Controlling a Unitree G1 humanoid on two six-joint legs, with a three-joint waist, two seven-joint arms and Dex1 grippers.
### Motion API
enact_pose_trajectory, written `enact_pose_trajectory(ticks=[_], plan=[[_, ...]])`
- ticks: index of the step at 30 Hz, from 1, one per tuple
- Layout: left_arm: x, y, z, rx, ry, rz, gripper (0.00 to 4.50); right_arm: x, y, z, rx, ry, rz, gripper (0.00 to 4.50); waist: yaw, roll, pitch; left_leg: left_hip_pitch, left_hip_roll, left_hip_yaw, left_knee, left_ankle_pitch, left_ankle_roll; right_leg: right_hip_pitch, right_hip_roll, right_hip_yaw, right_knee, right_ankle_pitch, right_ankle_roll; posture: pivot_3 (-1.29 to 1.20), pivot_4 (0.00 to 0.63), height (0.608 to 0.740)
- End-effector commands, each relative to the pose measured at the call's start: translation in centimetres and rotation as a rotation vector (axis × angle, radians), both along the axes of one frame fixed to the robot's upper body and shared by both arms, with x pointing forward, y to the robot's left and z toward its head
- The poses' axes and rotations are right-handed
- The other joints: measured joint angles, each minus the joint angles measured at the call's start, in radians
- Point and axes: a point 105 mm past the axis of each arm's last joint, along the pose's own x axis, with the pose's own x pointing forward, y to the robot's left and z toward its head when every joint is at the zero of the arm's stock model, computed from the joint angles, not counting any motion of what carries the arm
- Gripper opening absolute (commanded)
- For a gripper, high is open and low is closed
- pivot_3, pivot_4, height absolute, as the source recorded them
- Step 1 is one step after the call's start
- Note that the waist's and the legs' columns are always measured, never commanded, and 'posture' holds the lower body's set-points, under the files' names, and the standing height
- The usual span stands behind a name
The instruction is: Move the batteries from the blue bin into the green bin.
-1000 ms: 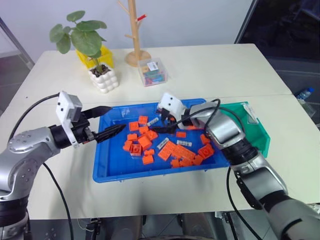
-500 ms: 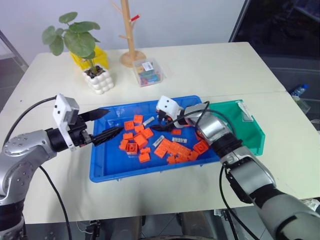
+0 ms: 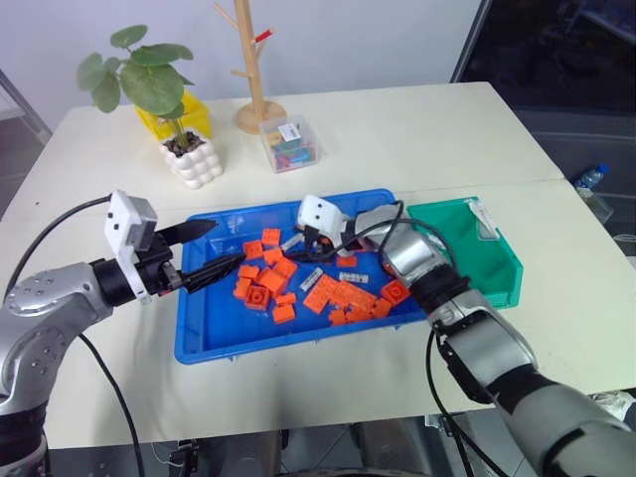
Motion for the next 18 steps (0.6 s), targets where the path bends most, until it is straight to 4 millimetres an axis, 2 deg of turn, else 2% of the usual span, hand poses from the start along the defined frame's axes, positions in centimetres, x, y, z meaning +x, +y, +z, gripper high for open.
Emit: enact_pose_trajectory(ticks=[1, 18], plan=[[-0.31, -0.16, 1.07, -0.004, -0.04, -0.014, 4.5, -0.51, 0.69, 0.71, 0.009, -0.021, 0.035, 0.55, 0.0, 0.0, 0.0, 0.0, 0.0, 0.0, 0.0, 0.0, 0.0, 0.0, 0.0, 0.0, 0.0, 0.0, 0.0, 0.0, 0.15, 0.74], [-0.33, 0.07, 1.23, -0.005, -0.044, -0.005, 4.5, -0.26, 0.53, 1.31, 0.013, -0.03, 0.024, 0.55, 0.0, 0.0, 0.0, 0.0, 0.0, 0.0, 0.0, 0.0, 0.0, 0.0, 0.0, 0.0, 0.0, 0.0, 0.0, 0.0, 0.15, 0.74]])
